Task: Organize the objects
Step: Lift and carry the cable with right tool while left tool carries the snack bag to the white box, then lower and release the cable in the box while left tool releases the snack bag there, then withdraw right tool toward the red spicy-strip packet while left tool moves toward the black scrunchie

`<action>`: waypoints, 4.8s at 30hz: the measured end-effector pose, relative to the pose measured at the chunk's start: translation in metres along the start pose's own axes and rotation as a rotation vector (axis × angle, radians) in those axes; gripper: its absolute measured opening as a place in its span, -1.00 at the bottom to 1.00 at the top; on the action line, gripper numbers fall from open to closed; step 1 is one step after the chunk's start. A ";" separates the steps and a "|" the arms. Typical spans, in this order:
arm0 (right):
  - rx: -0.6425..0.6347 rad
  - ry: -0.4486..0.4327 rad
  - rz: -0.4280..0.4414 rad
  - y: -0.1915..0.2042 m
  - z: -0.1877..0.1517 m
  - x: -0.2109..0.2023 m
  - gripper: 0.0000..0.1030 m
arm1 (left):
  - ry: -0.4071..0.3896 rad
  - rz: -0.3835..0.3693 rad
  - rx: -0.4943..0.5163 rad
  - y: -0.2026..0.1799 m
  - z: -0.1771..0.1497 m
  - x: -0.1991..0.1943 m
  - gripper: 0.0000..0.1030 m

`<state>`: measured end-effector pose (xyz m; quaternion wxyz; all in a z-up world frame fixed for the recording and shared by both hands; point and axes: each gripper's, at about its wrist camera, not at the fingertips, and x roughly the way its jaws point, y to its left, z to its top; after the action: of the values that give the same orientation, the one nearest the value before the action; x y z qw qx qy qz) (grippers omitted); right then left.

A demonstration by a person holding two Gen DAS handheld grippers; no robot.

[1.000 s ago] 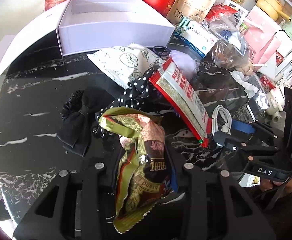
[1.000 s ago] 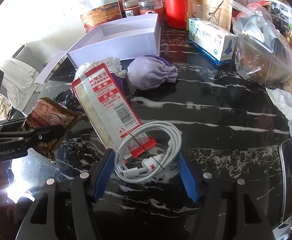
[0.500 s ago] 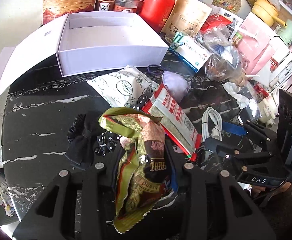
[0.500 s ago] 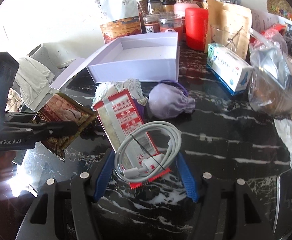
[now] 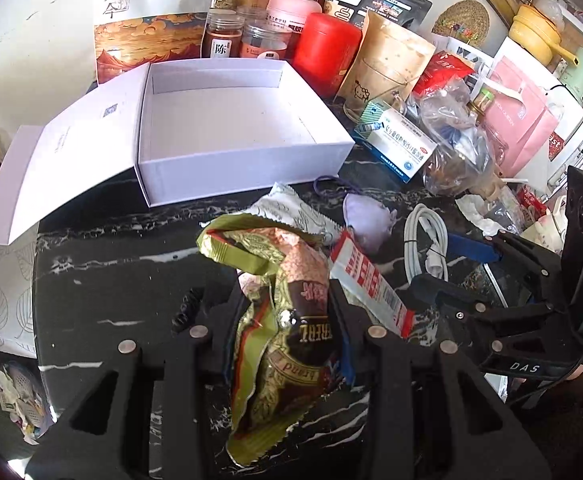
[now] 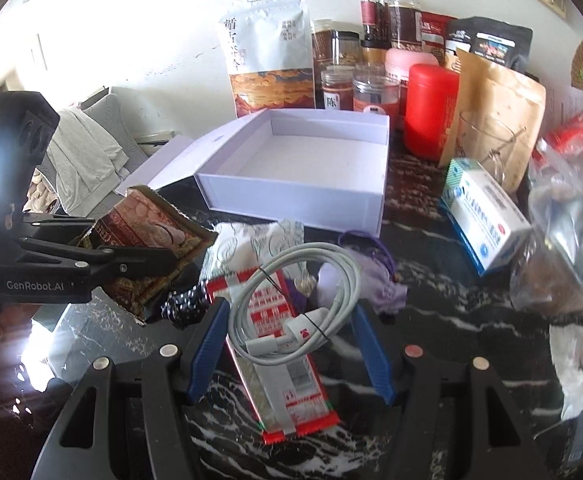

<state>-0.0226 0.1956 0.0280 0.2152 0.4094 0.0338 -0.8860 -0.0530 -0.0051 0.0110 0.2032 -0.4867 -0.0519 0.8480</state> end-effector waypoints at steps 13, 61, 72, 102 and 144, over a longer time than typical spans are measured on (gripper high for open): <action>-0.031 -0.038 0.020 -0.017 0.057 0.022 0.24 | -0.038 0.018 0.030 0.014 0.069 0.007 -0.30; -0.028 0.031 0.050 -0.090 0.205 0.201 0.24 | -0.066 0.166 0.125 0.088 0.251 0.149 -0.30; -0.029 0.108 0.000 -0.087 0.195 0.221 0.26 | -0.017 0.156 0.126 0.082 0.243 0.171 -0.30; -0.064 0.028 -0.092 -0.056 0.191 0.134 0.37 | -0.079 0.275 0.154 0.070 0.234 0.087 -0.18; -0.080 -0.140 -0.105 0.004 0.083 -0.029 0.41 | -0.194 0.325 0.198 -0.038 0.092 -0.082 0.00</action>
<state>-0.0632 0.1823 0.1043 0.1865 0.3351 0.0757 -0.9204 -0.0835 0.0076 0.1358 0.1046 -0.3824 0.0918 0.9135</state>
